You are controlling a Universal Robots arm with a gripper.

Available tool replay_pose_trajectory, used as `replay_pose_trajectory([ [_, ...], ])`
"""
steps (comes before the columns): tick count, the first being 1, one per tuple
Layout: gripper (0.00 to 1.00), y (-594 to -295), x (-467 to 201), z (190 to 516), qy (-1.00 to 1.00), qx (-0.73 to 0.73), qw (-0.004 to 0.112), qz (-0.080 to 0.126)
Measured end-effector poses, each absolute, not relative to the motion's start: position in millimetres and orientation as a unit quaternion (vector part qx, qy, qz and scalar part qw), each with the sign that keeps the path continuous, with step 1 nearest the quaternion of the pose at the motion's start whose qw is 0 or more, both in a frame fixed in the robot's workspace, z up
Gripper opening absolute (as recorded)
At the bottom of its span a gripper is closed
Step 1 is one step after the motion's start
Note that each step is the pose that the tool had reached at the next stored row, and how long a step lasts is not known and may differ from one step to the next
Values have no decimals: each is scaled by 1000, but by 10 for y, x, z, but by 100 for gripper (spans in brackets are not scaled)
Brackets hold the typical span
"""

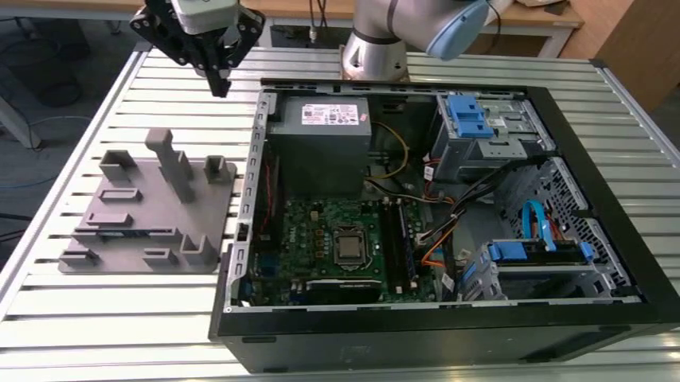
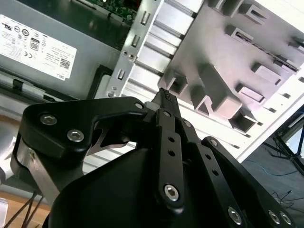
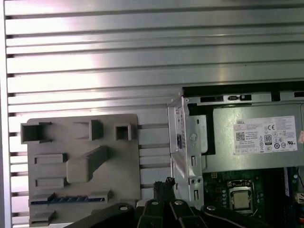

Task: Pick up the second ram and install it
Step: 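Reach for the second ram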

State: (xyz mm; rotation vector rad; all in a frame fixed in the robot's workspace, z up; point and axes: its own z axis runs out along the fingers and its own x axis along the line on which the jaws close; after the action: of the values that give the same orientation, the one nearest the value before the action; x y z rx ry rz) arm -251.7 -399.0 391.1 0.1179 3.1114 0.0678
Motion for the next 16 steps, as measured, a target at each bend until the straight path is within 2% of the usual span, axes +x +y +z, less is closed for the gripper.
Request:
replay_pose_trajectory([
  [16, 11, -3990, -3140, 3901, 999, 38, 14, 22],
])
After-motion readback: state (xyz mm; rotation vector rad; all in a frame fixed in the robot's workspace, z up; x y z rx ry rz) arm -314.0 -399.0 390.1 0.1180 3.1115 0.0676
